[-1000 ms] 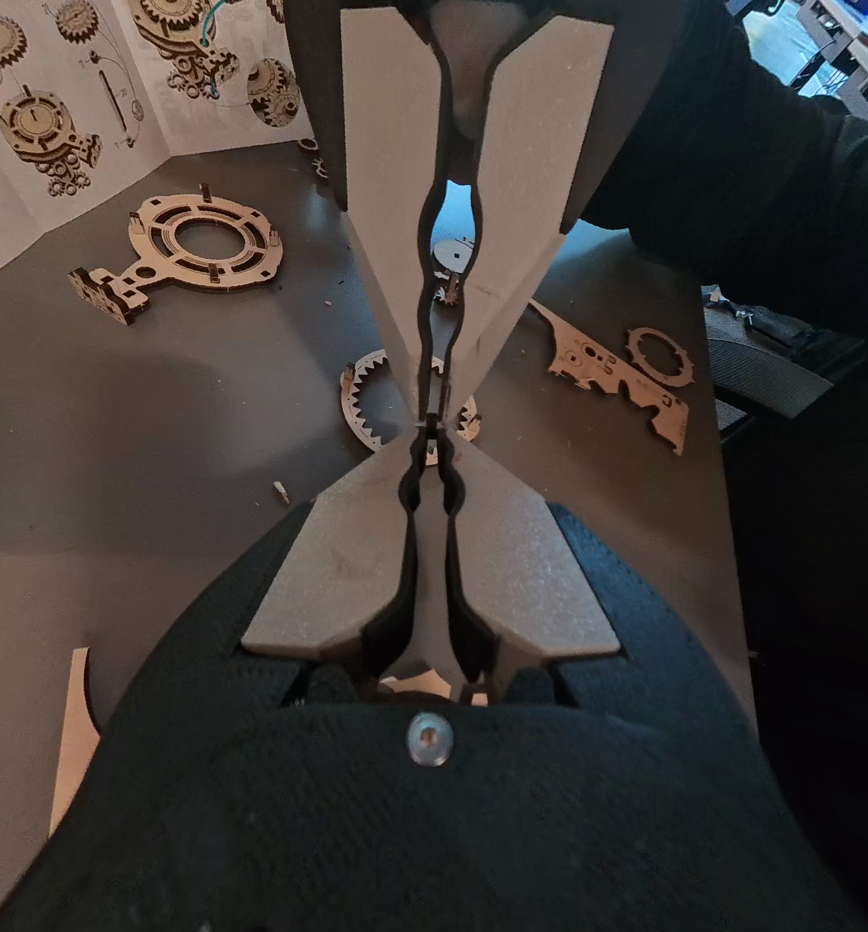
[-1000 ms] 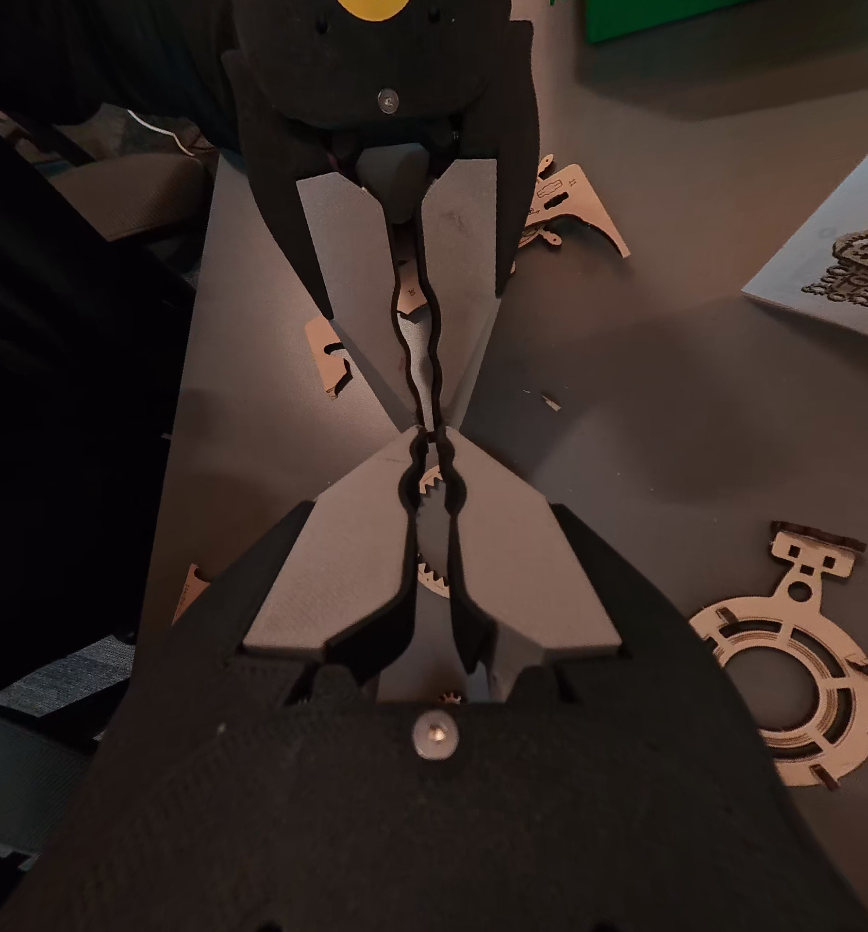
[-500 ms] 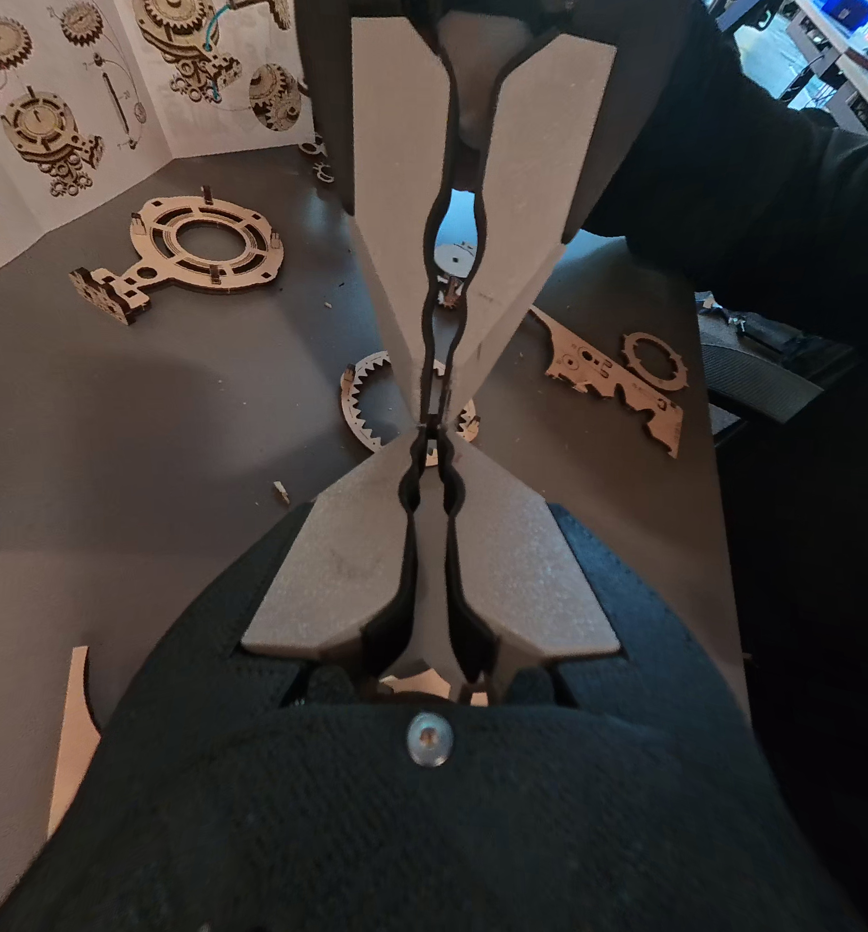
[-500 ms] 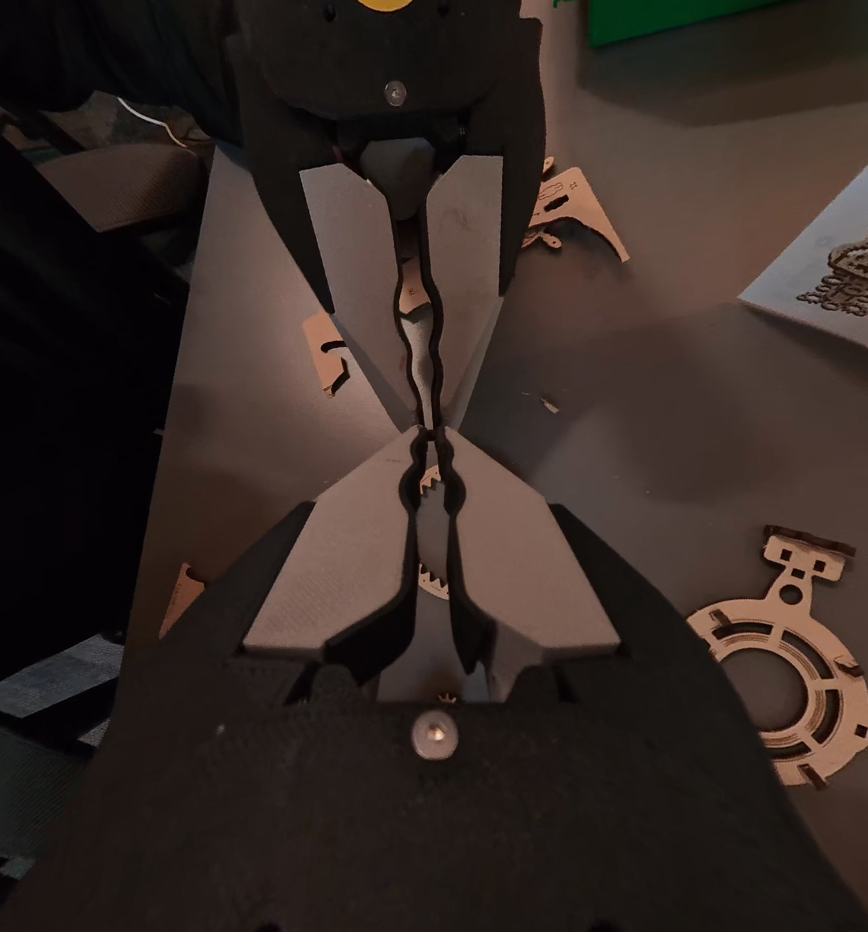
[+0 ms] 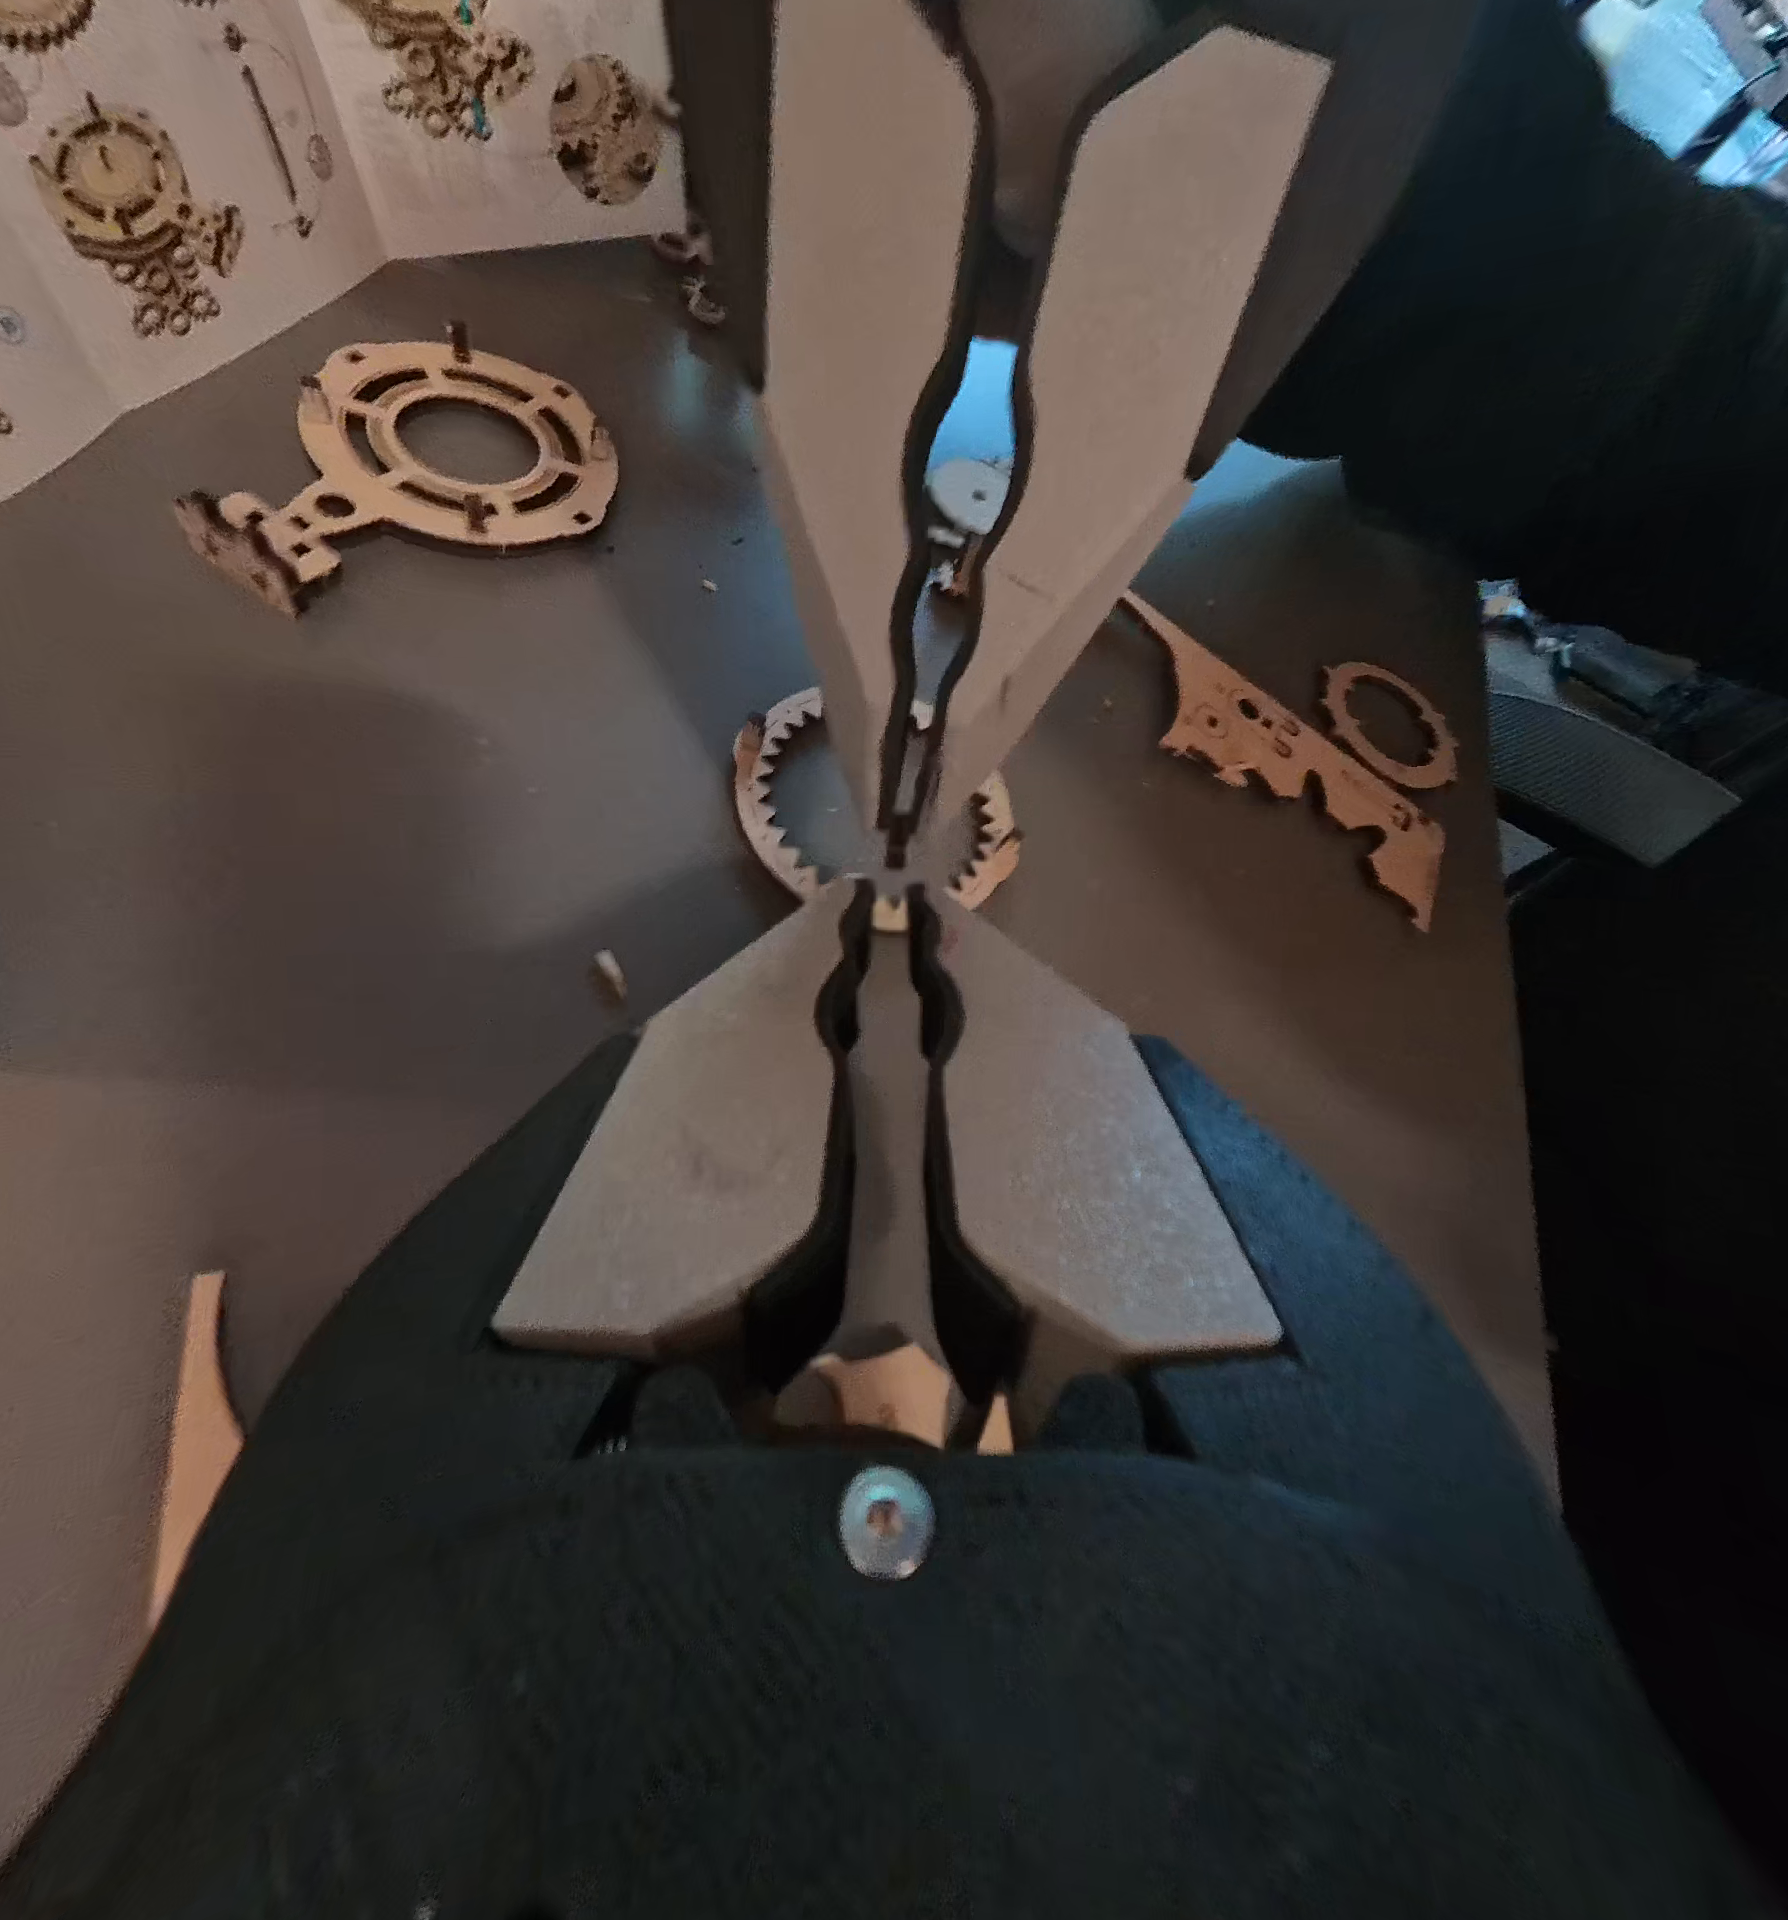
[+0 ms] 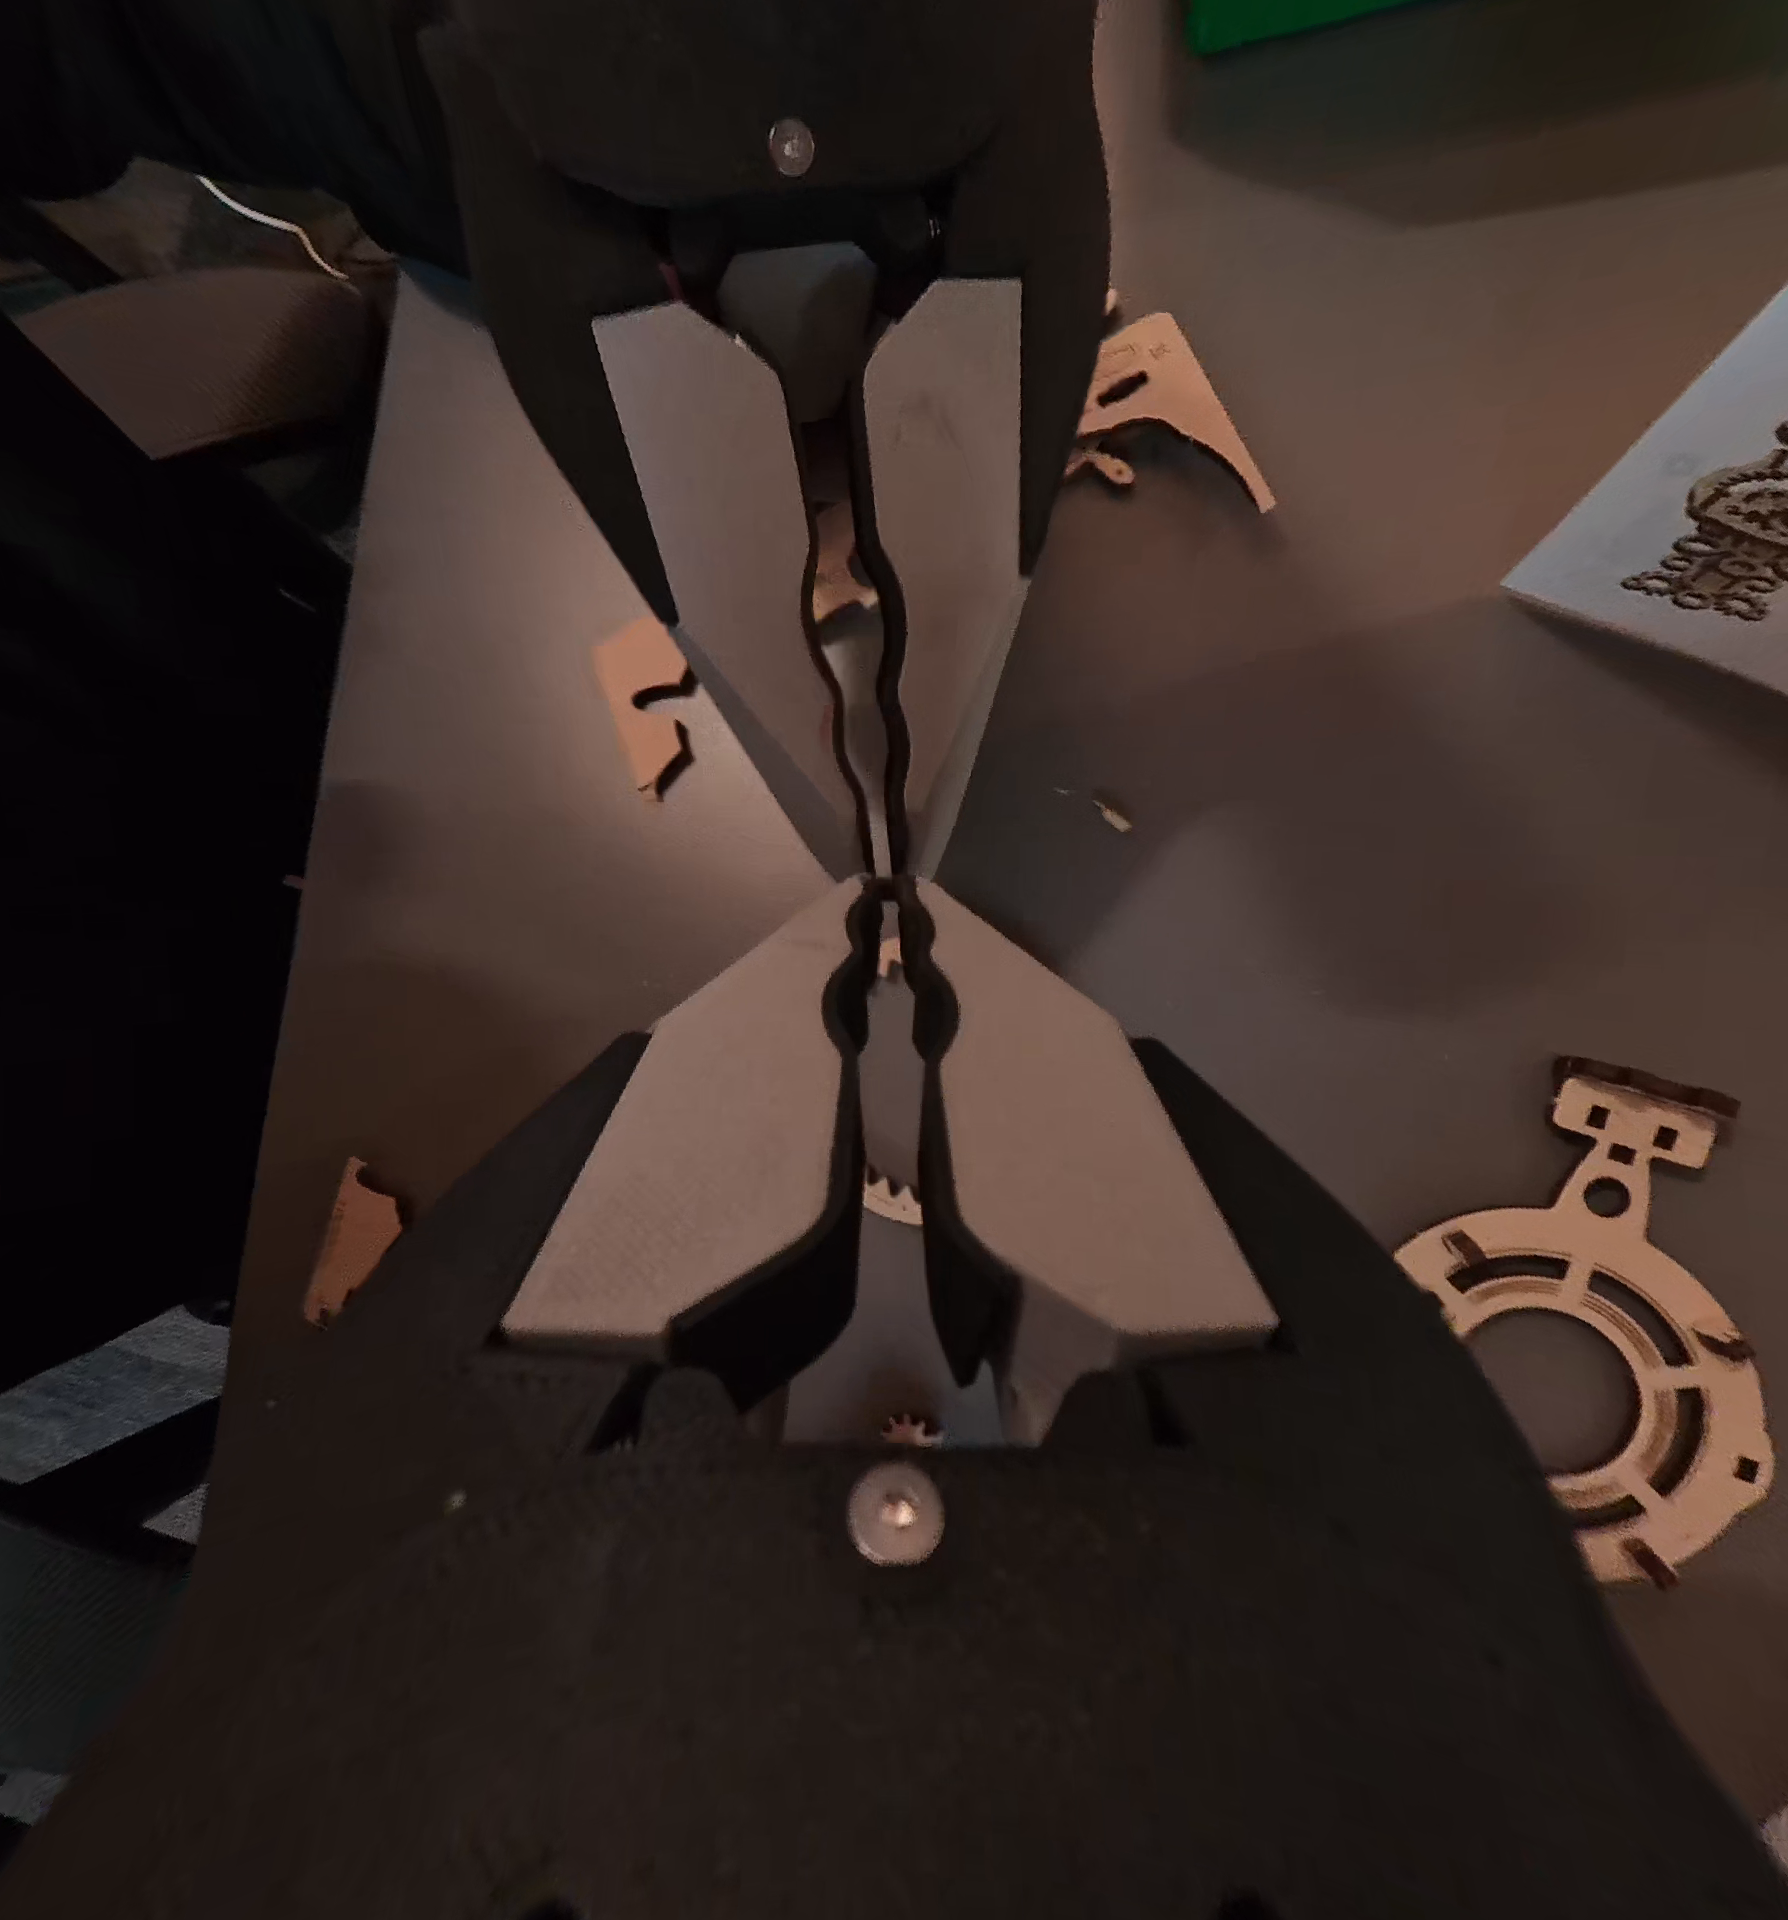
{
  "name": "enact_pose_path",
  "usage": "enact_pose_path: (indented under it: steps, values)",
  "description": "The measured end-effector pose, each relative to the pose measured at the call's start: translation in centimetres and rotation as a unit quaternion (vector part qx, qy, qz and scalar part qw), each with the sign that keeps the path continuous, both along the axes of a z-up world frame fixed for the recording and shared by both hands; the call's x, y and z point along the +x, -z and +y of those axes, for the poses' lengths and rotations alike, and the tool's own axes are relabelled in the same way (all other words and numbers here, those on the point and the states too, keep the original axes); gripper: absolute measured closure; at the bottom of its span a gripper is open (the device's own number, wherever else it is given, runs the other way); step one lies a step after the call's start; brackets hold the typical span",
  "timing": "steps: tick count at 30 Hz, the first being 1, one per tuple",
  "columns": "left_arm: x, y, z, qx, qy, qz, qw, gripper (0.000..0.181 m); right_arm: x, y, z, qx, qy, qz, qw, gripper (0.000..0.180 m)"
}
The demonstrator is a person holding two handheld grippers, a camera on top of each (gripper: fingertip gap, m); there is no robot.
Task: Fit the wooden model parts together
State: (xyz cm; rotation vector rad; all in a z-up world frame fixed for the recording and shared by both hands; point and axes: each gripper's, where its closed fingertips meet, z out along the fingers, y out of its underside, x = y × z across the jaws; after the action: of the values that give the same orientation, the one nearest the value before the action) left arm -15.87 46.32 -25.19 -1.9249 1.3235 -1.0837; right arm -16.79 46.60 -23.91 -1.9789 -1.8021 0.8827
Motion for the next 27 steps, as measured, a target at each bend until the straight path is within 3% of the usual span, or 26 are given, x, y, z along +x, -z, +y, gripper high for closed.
enact_pose_path:
  steps: [5,12,27]
  values:
    - [-1.5,1.2,1.8,0.068,-0.028,0.061,0.995,0.174,0.4,0.7,0.2,0.012,0.006,-0.011,1.0,0.18]
    - [-1.2,1.7,1.2,0.061,-0.017,0.069,0.996,0.174,0.3,2.7,0.1,0.064,-0.001,-0.052,0.997,0.18]
    - [-1.1,2.0,0.9,0.06,-0.008,0.078,0.995,0.176,0.5,3.1,0.5,0.078,-0.004,-0.061,0.995,0.18]
